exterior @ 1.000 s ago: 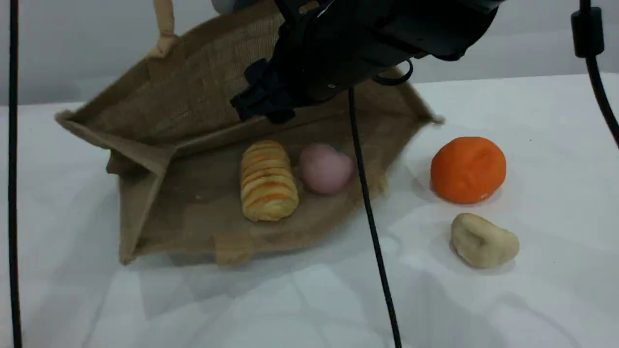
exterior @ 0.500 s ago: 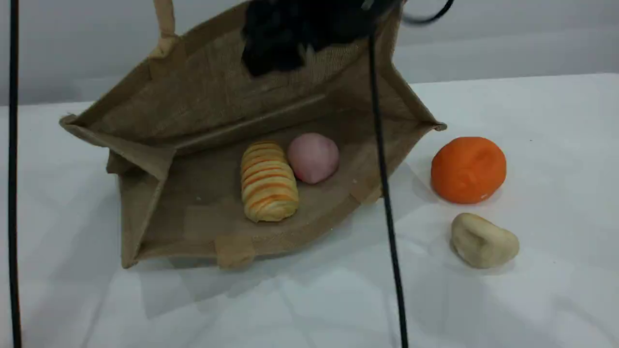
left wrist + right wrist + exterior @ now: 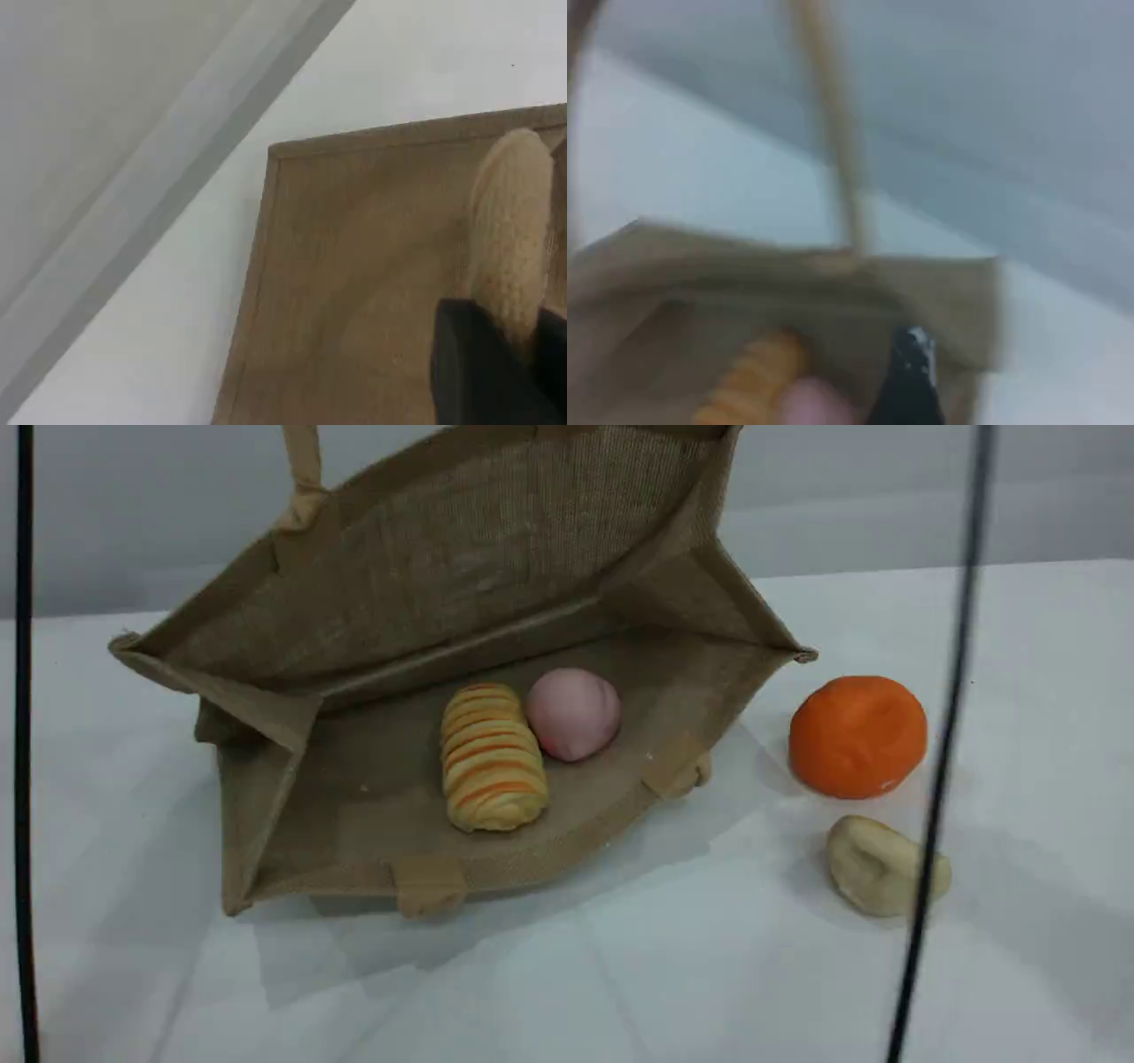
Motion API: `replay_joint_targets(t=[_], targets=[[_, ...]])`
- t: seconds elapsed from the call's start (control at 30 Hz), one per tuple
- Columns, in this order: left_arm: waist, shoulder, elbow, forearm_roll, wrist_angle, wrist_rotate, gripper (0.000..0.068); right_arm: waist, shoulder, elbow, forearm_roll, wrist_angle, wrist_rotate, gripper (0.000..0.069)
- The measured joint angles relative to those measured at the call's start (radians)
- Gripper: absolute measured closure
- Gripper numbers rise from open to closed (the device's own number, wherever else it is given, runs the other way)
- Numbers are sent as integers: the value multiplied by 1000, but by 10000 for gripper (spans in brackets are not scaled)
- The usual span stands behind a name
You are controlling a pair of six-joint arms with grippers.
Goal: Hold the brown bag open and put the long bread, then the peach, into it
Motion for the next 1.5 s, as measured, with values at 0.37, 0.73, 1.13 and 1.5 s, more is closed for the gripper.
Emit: replay_joint_targets(t=[0.37,0.73,1.13,1.5], targets=[[0,0,0,-3,0,-2,532,-246,-35,0,3,56,5,169],[2,-37,-4,34,1,-76,104,-249,-38,-101,-4,199,23,169],[2,-278,-1,309,3,-434,99,-249,-229,-271,-104,562,180,169],[2,-637,311,320,2,-492,99,-249,-608,-269,-151,760,332,169]])
